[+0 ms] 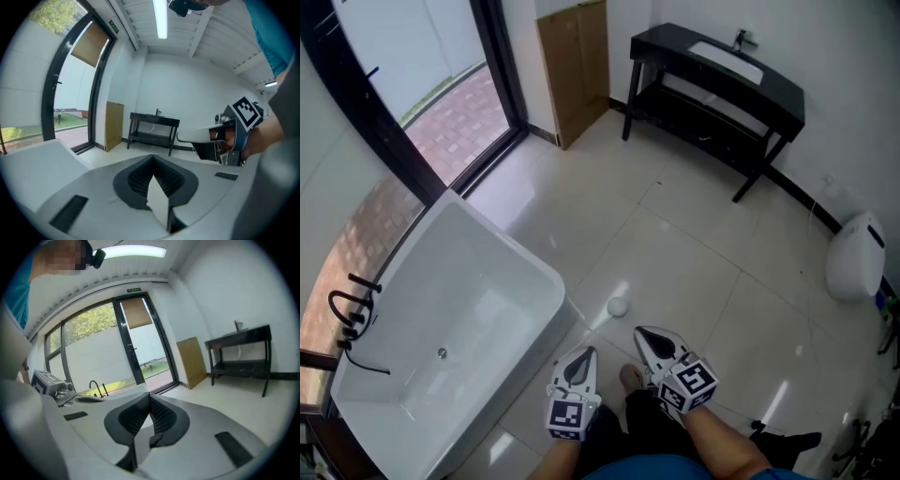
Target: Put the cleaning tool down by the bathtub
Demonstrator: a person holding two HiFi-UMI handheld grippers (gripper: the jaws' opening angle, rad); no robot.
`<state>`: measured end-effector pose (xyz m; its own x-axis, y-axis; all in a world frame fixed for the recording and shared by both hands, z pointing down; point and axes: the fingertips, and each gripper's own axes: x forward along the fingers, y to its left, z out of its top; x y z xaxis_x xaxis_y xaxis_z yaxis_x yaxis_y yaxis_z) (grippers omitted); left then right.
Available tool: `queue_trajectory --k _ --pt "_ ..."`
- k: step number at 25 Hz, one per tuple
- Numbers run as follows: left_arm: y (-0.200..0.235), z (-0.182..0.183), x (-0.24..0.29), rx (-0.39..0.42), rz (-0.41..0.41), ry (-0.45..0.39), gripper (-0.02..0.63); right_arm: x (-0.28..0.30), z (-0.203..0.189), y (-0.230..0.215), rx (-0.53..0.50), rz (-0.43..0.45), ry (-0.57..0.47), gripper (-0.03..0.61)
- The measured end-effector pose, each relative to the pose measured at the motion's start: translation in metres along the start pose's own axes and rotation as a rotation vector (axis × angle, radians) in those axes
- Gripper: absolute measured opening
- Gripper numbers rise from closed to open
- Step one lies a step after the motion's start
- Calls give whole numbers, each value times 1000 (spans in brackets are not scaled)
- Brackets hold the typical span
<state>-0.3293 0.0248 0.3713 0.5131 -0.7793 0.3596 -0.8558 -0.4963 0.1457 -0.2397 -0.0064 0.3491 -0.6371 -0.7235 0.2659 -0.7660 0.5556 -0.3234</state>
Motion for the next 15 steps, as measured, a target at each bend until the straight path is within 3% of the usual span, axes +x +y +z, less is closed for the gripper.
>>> queue_trajectory --k 4,8,11,15 --pt "-48 69 -16 69 -98 -66 -6 -62 76 3 -129 -115 -117 -20" --pt "-100 131 -30 166 -119 -160 -7 -124 114 -6 -196 -184 -189 -20" --pt "-125 146 -39 175 -100 -207 -6 -156 125 -7 -201 -204 -210 -20" --pt "-153 144 -30 185 -63 -193 -6 -190 137 -18 -225 -179 -233 -20"
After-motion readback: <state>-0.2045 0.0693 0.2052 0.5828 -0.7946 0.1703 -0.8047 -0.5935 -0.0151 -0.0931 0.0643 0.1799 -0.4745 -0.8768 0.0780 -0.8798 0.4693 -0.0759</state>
